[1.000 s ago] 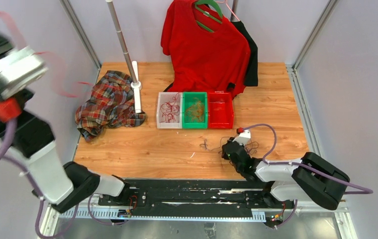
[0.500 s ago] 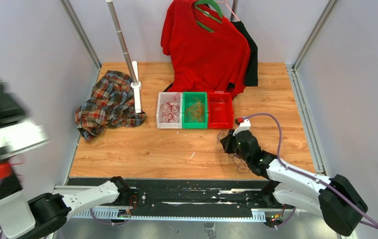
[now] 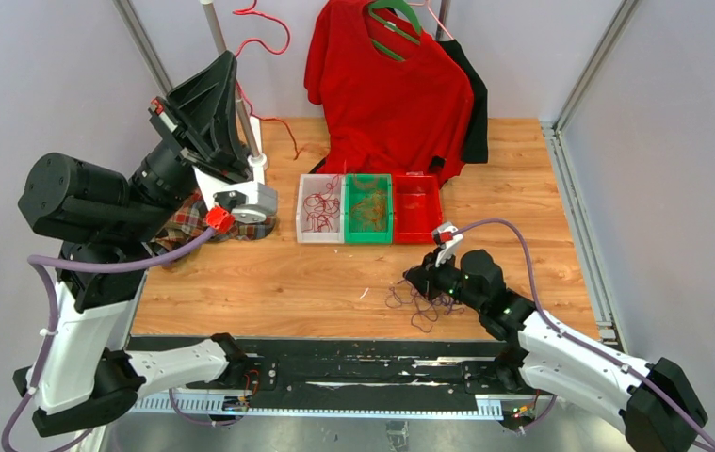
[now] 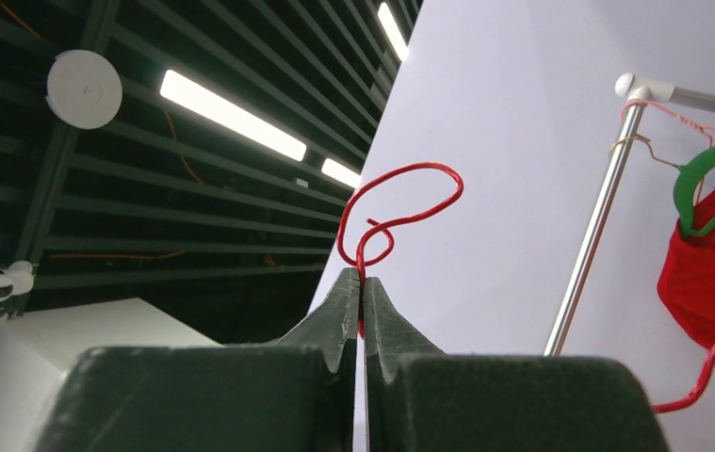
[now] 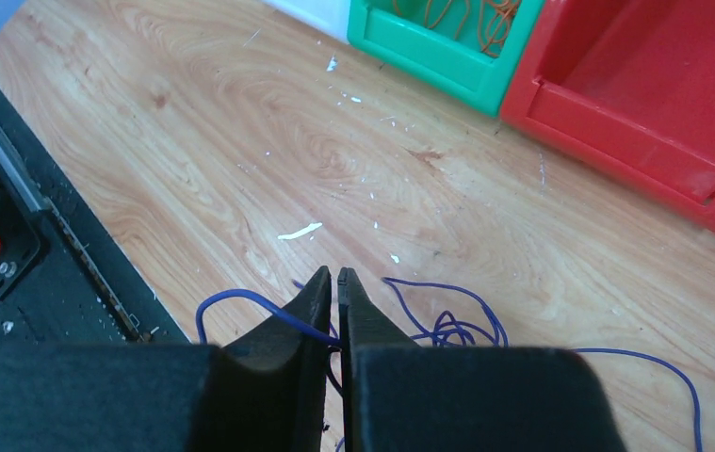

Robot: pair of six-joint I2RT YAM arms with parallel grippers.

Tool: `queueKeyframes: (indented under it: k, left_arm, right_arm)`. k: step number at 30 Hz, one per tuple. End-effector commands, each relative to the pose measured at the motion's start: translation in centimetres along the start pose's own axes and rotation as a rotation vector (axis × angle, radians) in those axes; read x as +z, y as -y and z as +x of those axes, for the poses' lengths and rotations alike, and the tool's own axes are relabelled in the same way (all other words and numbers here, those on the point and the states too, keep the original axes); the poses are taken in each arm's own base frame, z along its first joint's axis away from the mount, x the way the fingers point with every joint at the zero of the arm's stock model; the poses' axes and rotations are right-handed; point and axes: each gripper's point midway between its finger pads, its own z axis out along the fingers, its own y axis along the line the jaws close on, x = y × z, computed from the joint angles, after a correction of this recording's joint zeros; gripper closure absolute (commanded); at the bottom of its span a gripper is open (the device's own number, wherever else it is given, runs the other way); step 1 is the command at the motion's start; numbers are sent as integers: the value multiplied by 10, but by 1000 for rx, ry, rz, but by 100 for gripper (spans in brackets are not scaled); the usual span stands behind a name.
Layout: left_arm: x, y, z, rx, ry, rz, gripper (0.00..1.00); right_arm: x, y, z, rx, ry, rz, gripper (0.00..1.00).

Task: Untangle the cables

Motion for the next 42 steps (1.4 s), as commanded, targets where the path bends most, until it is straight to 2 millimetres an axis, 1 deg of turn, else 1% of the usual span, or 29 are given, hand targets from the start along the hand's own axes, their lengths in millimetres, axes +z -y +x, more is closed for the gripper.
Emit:
queueKeyframes:
  k: [1,4,9,12,15,18,19,21,24,29,33,37,40,42]
  left_arm:
    - [4,-7,-3,-24,17,-63,99]
    - [16,6,-1,-35,12,-52,99]
    - [33,26,2,-72,3,-55,99]
    - [41,48,7,-69,-20,-36,99]
    - [47,71,19,-69,-66,-4,99]
    - [48,82,37,-95,-108,-6,99]
    - [47,85,47,-102,-133,-10,99]
    - [47,88,60,-121,-166,-14,99]
    - [46,87,69,-143,-190,-24,99]
    - [49,88,65,-150,-162,-26,99]
    - [56,88,64,-164,-146,-39,99]
    - [64,85,67,-181,-148,-69,99]
    - [71,90,72,-189,-159,-75,99]
    - [74,98,76,-193,-175,-66,99]
  right_arm:
    - [-2,-11,-2,-52,-19,-57,93]
    - [-1,-7,4,-40,-37,-38,95]
    - [0,0,7,-14,-35,6,96]
    - [0,3,9,-10,-34,17,97]
    - [-1,5,10,-9,-40,33,98]
    - [-3,6,12,-10,-43,37,98]
    - [-3,6,13,-10,-44,38,98]
    - [-5,7,14,-12,-46,41,98]
    - [-6,9,17,-15,-56,47,99]
    - [-7,13,22,-15,-69,65,99]
    - [-7,15,24,-12,-72,77,99]
    - [-7,18,27,-9,-79,88,99]
    - [-7,19,28,-11,-79,96,99]
    - [-7,20,28,-10,-80,97,99]
